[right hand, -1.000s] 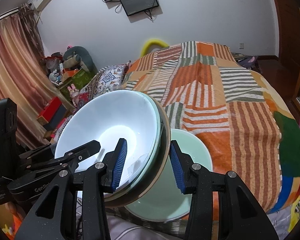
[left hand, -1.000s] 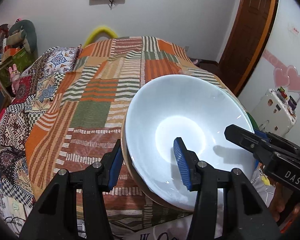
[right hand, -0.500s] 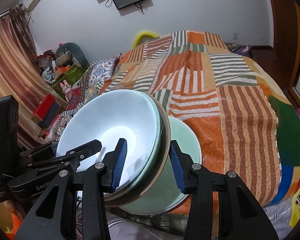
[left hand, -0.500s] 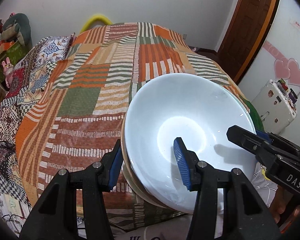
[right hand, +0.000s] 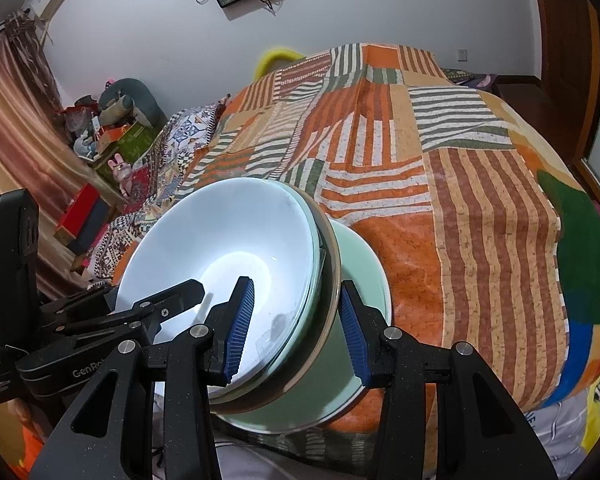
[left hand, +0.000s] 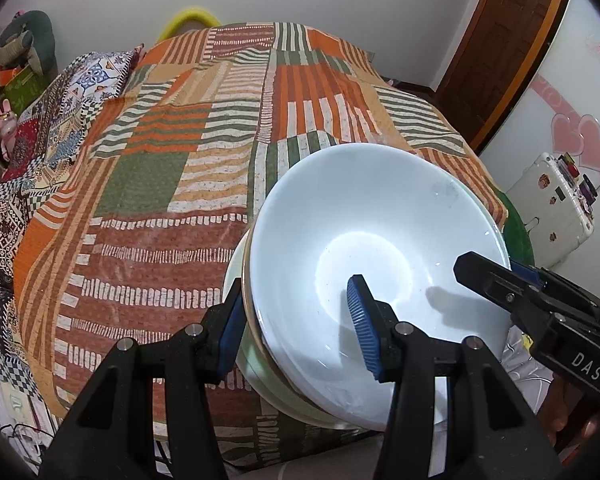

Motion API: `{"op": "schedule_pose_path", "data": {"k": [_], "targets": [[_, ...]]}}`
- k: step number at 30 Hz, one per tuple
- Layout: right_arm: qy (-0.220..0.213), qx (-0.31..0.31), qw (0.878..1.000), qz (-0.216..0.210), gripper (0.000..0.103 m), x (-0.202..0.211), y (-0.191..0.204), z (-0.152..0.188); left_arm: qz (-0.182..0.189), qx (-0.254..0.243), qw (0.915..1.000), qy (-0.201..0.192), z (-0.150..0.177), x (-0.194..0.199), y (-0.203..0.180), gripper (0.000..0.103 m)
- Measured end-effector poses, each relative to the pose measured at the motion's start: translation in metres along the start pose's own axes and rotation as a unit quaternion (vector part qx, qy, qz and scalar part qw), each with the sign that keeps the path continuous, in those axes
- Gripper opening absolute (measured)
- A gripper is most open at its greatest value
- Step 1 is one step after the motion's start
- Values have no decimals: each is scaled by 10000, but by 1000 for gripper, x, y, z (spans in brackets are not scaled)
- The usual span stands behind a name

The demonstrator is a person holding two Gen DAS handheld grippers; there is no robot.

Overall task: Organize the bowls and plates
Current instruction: 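Lower the spotted white bowl into the light green bowl with both grippers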

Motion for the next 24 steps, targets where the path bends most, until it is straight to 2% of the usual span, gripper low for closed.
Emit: {"op": "schedule_pose_path", "data": {"k": [8, 24], "targets": [[139, -79, 9999, -10, 40, -10, -4, 3, -20, -9, 9999, 99, 1, -9, 2, 50], [100, 15, 9999, 0, 43, -16, -2, 3, -10, 15, 9999, 157, 1, -16, 5, 50]]}}
Point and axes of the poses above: each gripper's, at about its wrist camera, not at the fingertips, and x roughly against the way its jaws point, y to its left, z to its underside, the point moved 8 cm from there along -x, roughly the way its jaws point, and after that the axes turned 14 degrees about x, right-handed, at the moved point
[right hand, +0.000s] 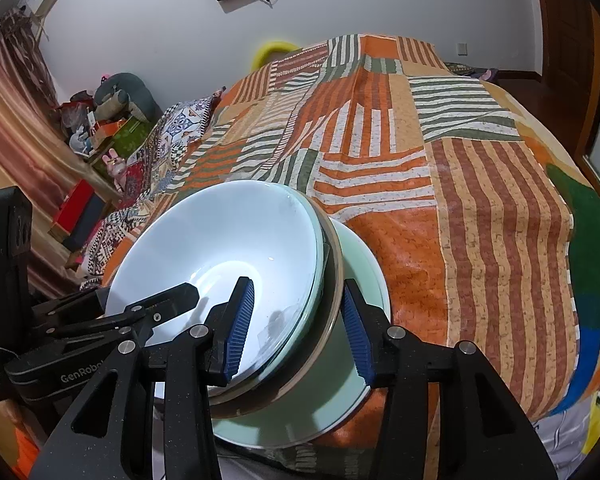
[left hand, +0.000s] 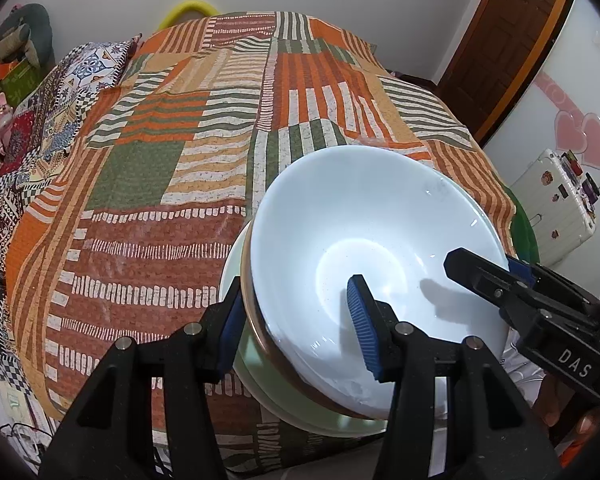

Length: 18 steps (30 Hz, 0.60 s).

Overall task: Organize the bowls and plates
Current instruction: 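Open both grippers and pull them back from the stacked dishes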

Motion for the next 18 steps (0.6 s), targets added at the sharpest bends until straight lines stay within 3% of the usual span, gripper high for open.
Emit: {"op": "schedule_pose_path", "data": {"k": [4, 9, 18], "targets": [[-3, -55, 9999, -93, 43, 1, -1, 1, -31, -52, 10000, -45, 2, 2, 0, 50], [-31, -77, 10000, 36, 45, 7, -7, 2, -188, -241, 9987, -401, -1, 22, 0, 51], [-515, 159, 9983, 237, 50, 48, 1, -14, 116, -377, 9913, -1253, -12, 83, -17, 53]]}}
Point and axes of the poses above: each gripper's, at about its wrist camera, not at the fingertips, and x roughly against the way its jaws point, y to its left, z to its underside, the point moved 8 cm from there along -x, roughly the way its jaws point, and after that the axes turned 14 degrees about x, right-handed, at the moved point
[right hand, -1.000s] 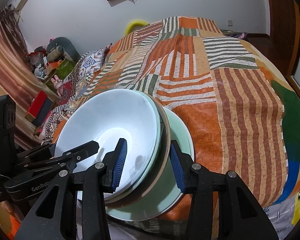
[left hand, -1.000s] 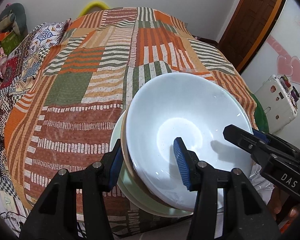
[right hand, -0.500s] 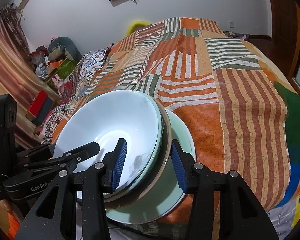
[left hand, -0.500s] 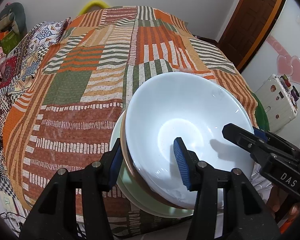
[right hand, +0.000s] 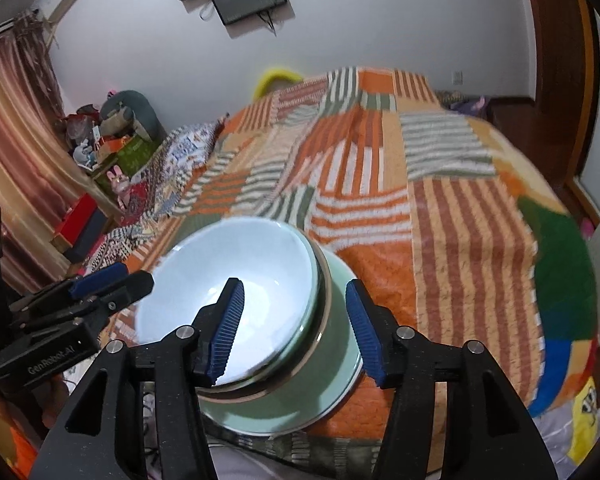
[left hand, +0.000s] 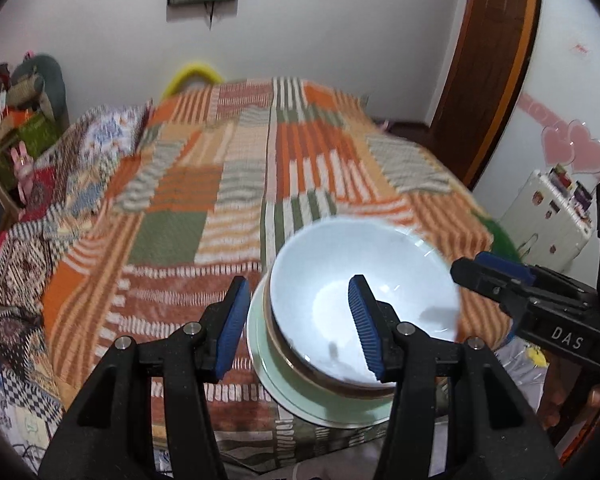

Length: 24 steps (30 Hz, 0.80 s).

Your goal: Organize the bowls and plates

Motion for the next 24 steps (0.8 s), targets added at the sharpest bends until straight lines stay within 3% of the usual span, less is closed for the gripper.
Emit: {"op": "schedule_pose_path", "data": {"k": [4, 13, 18, 22, 24], "targets": [[-350, 161, 9992, 62, 51, 25, 7, -14, 162, -99, 9984, -528, -15, 32, -12, 57], [-1129, 484, 9922, 189, 53, 80, 24, -39, 467, -127, 9862, -1581, -37, 103, -29, 73], [-1489, 626, 9864, 294, 63, 102, 31, -47, 608, -96, 9786, -1964, -42, 129, -31, 97], [-1664, 694, 9830, 359, 64, 110, 34, -52, 607, -121, 9737, -2191, -43, 143, -30, 98], [-1735, 714, 9815, 375, 69, 115, 35, -52, 599, -137, 9722, -2258, -42, 147, -30, 99]]}}
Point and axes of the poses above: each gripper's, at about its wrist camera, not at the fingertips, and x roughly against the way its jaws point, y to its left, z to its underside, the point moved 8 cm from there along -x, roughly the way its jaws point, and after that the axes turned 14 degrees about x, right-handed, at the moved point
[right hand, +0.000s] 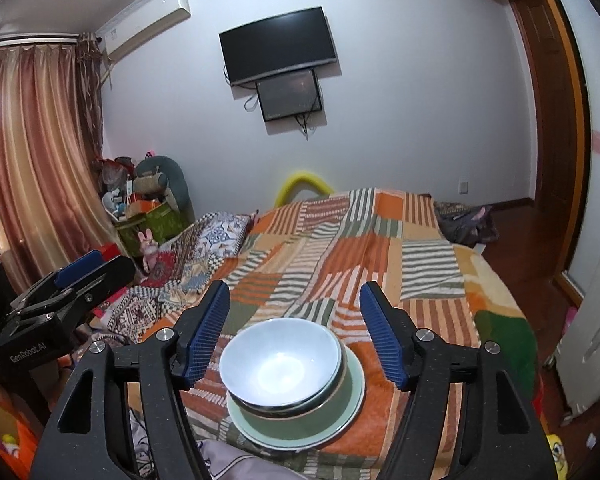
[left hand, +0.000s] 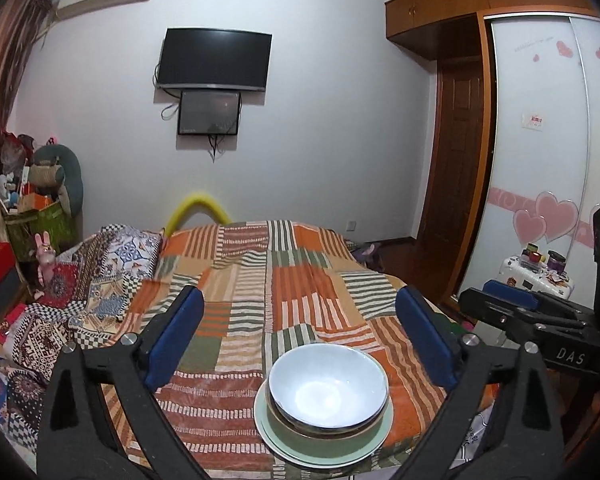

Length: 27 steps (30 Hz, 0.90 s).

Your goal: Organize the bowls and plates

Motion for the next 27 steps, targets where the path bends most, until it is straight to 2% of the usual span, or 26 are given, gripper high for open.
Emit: {"op": "schedule_pose_path", "data": {"k": [2, 14, 27], "targets": [[-105, -4, 9999, 24, 77, 4, 1, -3, 19, -8, 10000, -56, -1, 4, -1, 101], [-366, 148, 9991, 131, 99, 11, 6, -10, 26, 34, 9997, -236, -3, 18, 2, 102], [-390, 127, 9989, 232, 102, 15, 2, -4, -2, 59, 9998, -210, 0, 15, 5, 103]]}}
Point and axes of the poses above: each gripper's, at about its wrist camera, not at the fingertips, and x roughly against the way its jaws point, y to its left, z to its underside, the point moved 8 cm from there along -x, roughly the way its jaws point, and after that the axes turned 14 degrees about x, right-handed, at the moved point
